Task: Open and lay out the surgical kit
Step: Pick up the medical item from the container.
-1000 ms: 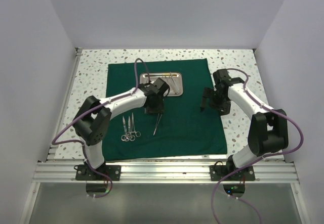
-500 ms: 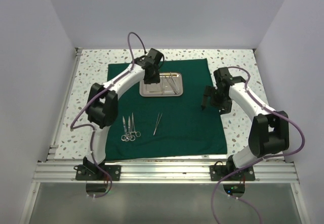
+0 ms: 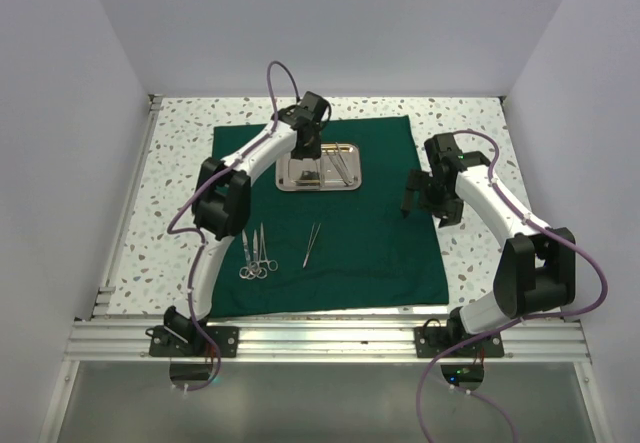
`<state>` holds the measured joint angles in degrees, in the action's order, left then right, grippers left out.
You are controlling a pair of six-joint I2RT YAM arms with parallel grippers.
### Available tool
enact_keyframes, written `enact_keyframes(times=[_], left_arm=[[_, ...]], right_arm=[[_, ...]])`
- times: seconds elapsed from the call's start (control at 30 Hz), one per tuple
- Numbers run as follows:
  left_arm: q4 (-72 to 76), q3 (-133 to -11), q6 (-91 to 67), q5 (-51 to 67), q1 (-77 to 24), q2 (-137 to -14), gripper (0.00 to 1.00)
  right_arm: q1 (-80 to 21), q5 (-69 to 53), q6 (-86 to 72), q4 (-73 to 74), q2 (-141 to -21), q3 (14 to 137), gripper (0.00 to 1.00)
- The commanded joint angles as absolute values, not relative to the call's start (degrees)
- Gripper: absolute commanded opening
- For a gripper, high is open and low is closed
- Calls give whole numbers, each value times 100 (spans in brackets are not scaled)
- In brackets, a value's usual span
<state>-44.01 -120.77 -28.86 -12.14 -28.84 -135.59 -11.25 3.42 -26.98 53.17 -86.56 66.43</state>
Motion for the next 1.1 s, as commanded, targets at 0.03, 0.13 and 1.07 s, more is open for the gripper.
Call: enact_keyframes(times=[0.03, 0.13, 1.07], left_arm=[[-4289, -12217, -2716, -1204, -2856, -13746, 40], [-4237, -12138, -2725, -1187, -2856, -13808, 39], [-3903, -12164, -2769, -896, -2927, -13755, 39]], right_arm=[[-1151, 448, -2663, 5467, -8639, 6899, 93], [-1143, 431, -2637, 5467, -8692, 6943, 93], [-1151, 422, -2540, 5326, -8763, 6785, 93]])
